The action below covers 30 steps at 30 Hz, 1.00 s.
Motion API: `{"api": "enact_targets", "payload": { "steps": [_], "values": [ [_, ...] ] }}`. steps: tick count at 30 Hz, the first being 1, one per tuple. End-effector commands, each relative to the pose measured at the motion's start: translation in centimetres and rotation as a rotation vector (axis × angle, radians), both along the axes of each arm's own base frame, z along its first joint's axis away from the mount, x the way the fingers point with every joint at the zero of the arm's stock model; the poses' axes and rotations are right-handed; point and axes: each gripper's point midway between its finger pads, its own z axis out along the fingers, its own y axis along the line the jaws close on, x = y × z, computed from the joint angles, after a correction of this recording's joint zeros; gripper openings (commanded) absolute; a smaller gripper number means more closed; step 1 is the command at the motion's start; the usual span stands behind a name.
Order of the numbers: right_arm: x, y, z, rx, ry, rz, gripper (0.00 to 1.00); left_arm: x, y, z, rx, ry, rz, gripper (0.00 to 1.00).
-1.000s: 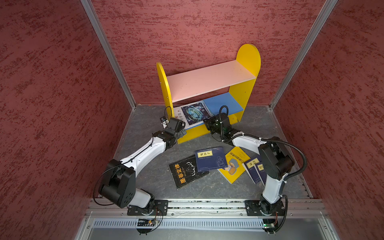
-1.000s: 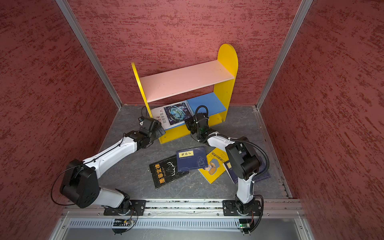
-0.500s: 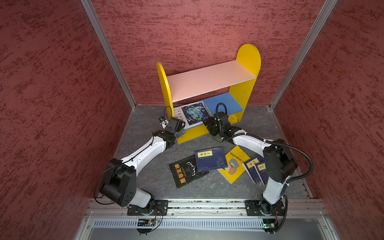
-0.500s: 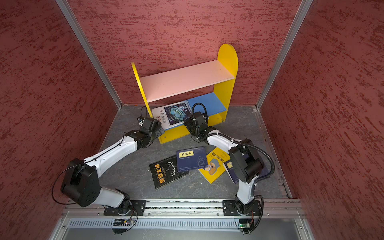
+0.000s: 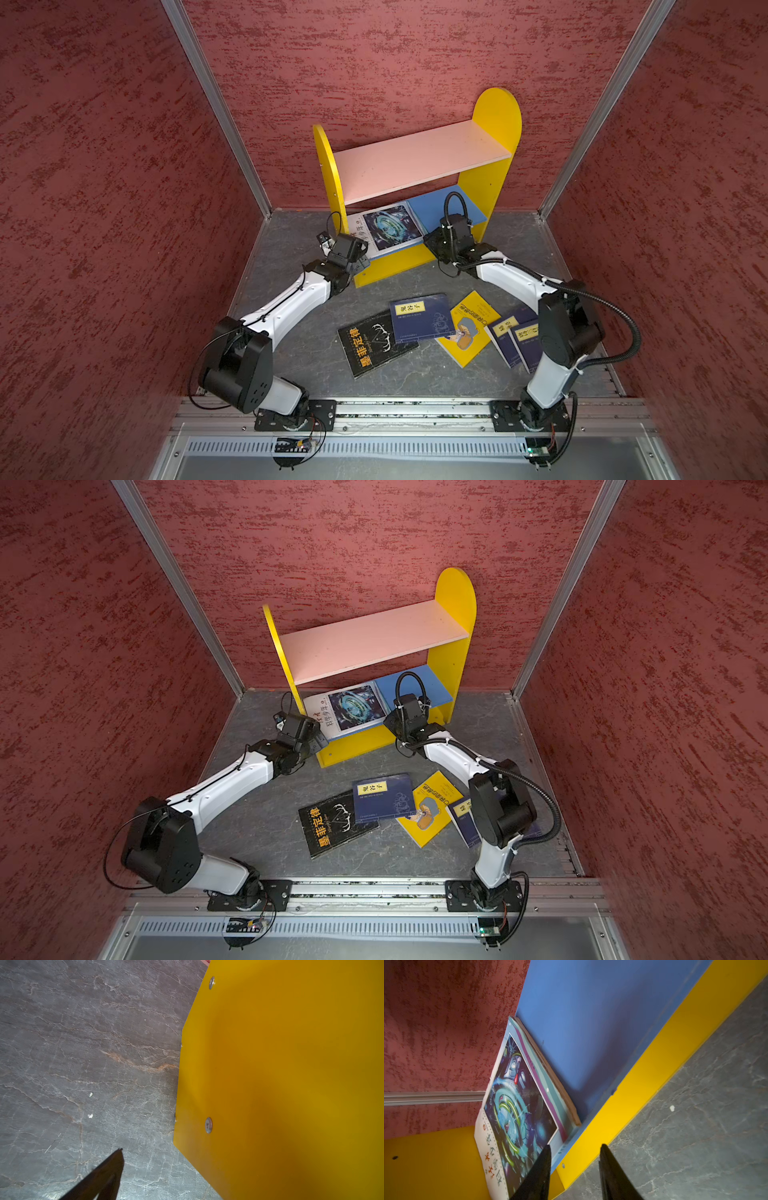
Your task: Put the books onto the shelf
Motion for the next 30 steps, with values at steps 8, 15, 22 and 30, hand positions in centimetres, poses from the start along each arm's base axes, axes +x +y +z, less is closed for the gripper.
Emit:
{"api": "enact_targets", "payload": {
  "steps": [8,15,22,30],
  "values": [
    [1.2,1.1,1.1,0.048,-0.046,0.026,0.17,-1.5,0.7,-2.3,0.025,0.092,-0.045,1.0],
    [1.3,1.1,-0.6,0.04,0.003,0.013,0.12,-1.7,1.3,-2.1,0.022,0.085,-0.034,0.99],
    [1.6,1.3,-1.1,0.032,0.014,0.017,0.12,-1.9,1.5,-2.2,0.021,0.09,-0.031,0.99],
    [1.5,1.1,0.7,0.035,-0.026,0.021,0.21,-1.5,1.3,-0.3,0.004,0.017,-0.057,0.99]
  ]
}}
